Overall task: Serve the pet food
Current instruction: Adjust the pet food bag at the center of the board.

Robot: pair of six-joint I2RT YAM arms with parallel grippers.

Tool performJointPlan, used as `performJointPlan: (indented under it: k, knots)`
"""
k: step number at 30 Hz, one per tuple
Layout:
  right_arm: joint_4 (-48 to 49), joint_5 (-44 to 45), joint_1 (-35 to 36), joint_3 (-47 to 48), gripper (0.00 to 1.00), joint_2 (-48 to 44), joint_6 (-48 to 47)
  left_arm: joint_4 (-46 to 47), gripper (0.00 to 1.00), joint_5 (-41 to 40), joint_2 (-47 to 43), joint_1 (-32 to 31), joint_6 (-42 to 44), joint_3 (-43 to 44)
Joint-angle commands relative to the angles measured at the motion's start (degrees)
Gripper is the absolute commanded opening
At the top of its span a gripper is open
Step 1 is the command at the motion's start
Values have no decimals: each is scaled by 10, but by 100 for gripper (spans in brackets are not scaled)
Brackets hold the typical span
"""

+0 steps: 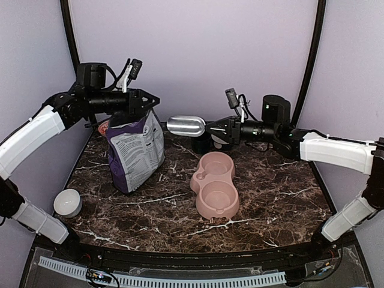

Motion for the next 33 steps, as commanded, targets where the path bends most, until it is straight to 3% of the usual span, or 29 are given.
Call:
performJointPlan:
  k: [1,9,13,22,33]
  knots:
    - [1,33,-11,-9,0,-18,-24,-122,41,-145,-50,1,55,63]
    - [12,22,-32,-3,0,10,-20,-271,59,-363,-59,1,106,135]
    - [17,17,-34,1,0,18,-17,-316,67,-415,-41,2,120,162]
    - [20,7,-35,-19,0,14,-13,-362,68,-400,28,27,150,193]
    - [19,4,-36,-45,0,-7,-20,-330,50,-320,87,88,197,206]
